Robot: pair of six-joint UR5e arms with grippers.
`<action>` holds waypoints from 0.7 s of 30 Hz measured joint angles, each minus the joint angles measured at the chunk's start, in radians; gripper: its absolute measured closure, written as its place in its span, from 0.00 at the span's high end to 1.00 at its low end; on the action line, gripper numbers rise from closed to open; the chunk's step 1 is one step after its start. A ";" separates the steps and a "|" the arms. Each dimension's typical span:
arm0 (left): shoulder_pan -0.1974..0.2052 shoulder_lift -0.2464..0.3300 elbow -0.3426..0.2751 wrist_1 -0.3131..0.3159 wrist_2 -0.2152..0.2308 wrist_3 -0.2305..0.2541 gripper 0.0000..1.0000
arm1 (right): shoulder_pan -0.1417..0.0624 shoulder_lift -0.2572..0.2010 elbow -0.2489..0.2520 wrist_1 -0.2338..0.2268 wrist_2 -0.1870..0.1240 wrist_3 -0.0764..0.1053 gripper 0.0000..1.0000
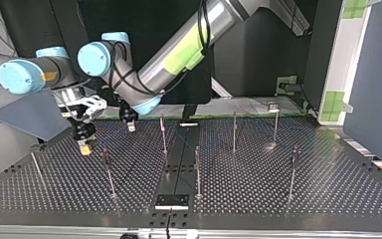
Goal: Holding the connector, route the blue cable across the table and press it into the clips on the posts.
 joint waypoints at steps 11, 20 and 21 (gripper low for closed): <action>-0.005 0.028 0.000 0.062 0.001 0.038 0.00 | 0.001 -0.049 0.000 0.001 0.000 -0.002 0.00; 0.027 0.040 0.000 0.121 0.002 0.047 0.00 | 0.012 -0.058 0.000 -0.001 0.000 -0.003 0.00; 0.029 0.040 0.000 0.124 0.002 0.047 0.00 | 0.012 -0.061 0.000 -0.001 0.000 -0.002 0.00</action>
